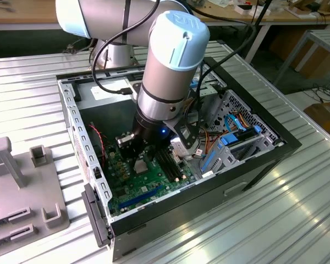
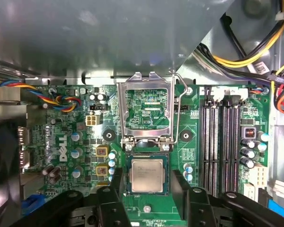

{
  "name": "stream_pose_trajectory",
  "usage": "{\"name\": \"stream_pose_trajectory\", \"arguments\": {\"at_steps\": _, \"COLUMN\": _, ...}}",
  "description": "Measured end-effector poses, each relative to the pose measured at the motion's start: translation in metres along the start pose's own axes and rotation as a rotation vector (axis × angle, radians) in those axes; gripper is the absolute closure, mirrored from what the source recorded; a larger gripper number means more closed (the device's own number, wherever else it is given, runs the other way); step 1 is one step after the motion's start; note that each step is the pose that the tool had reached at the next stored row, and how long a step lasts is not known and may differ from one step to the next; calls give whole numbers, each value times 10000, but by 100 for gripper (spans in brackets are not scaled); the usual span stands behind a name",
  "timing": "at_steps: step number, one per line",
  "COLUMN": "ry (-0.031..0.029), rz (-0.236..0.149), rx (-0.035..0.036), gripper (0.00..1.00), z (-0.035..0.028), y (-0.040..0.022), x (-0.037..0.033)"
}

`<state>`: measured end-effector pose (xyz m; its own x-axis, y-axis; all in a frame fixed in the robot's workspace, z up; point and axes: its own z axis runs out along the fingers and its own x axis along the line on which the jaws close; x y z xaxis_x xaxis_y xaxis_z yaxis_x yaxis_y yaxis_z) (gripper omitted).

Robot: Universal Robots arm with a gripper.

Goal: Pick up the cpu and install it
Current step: 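Place the cpu into insertion slot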

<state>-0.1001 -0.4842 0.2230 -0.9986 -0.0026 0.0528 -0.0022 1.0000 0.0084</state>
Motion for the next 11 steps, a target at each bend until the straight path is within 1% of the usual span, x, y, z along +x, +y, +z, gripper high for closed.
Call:
{"name": "stream_pose_trajectory", "arguments": {"at_steps": 1, "ry": 2, "rz": 0, "rx": 0, "gripper": 55, "z": -14, "y": 0, "x": 1}}
{"name": "stream_pose_trajectory", "arguments": {"at_steps": 2, "ry": 4, "rz": 0, "rx": 0, "gripper": 55, "z": -36, "y": 1, "x": 2}}
{"name": "stream_pose_trajectory", "arguments": {"at_steps": 7, "ry": 23, "rz": 1, "rx": 0, "gripper": 85, "z": -140, "y": 3, "x": 8}}
{"name": "stream_pose_trajectory", "arguments": {"at_steps": 8, "ry": 23, "rz": 1, "rx": -2, "gripper": 89, "z": -143, "y": 3, "x": 8}}
{"name": "stream_pose_trajectory", "arguments": {"at_steps": 11, "ry": 24, "rz": 0, "rx": -1, "gripper": 89, "z": -144, "y": 3, "x": 8}}
